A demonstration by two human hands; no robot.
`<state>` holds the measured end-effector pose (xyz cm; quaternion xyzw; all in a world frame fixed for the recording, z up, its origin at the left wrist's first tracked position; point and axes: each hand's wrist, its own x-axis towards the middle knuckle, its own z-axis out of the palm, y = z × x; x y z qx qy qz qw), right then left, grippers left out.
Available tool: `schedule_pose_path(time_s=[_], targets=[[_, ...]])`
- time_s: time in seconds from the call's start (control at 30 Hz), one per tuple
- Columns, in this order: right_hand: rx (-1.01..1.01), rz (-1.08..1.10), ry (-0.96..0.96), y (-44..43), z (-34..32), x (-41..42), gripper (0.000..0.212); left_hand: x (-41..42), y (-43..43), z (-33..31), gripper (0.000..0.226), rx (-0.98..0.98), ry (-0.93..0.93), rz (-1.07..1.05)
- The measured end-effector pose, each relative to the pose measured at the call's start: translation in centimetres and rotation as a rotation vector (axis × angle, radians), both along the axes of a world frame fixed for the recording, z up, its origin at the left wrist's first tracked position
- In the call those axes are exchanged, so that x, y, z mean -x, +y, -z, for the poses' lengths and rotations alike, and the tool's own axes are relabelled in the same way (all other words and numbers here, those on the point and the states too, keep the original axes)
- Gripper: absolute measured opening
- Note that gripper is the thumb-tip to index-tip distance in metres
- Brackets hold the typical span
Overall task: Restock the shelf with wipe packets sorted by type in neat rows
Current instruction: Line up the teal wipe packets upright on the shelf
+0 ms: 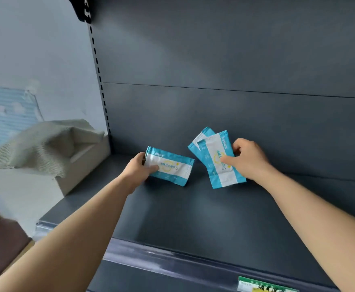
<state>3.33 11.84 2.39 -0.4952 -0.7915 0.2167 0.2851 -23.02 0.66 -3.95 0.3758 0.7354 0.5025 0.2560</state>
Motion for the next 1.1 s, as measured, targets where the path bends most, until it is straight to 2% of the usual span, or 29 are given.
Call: schedule_pose_path(time_s=[0.17,0.27,0.37,0.57,0.73,0.83,0.87,0.9,0.93,1.0,1.1], targets=[[0.053,0.048,0.054,1.2,0.4,-0.7,0.025,0.6,4.3,1.2,0.024,-0.005,0.109,0.039],[0.07,0.063,0.047,2.4,0.5,-0.8,0.023,1.1,6.2,0.9,0.034,0.064,0.244,0.027],[0.085,0.058,0.05,3.5,0.5,-0.7,0.025,1.4,7.7,0.6,0.041,0.027,0.34,-0.001],[0.13,0.021,0.05,4.6,0.7,-0.2,0.027,1.3,9.2,1.5,0.052,-0.029,0.302,-0.043],[0.217,-0.006,0.165,4.7,1.2,0.2,0.024,0.9,8.6,1.7,0.058,-0.067,0.276,-0.064],[0.309,-0.043,0.295,4.5,1.2,0.6,0.021,-0.2,7.6,0.6,0.046,-0.22,0.429,-0.197],[0.329,-0.057,0.322,4.3,1.1,0.7,0.021,-0.8,7.3,0.0,0.037,-0.262,0.443,-0.16],[0.341,-0.07,0.343,4.2,1.0,1.0,0.021,-1.5,7.0,-0.7,0.028,-0.278,0.383,-0.051],[0.351,-0.085,0.356,4.0,0.9,1.2,0.023,-2.5,6.8,-1.4,0.024,-0.255,0.245,0.096],[0.376,-0.111,0.365,3.6,1.0,2.0,0.024,-4.1,6.5,-2.3,0.023,-0.189,-0.109,0.349],[0.433,-0.152,0.364,2.6,1.2,3.2,0.022,-4.4,6.4,-2.7,0.02,-0.183,-0.409,0.434]])
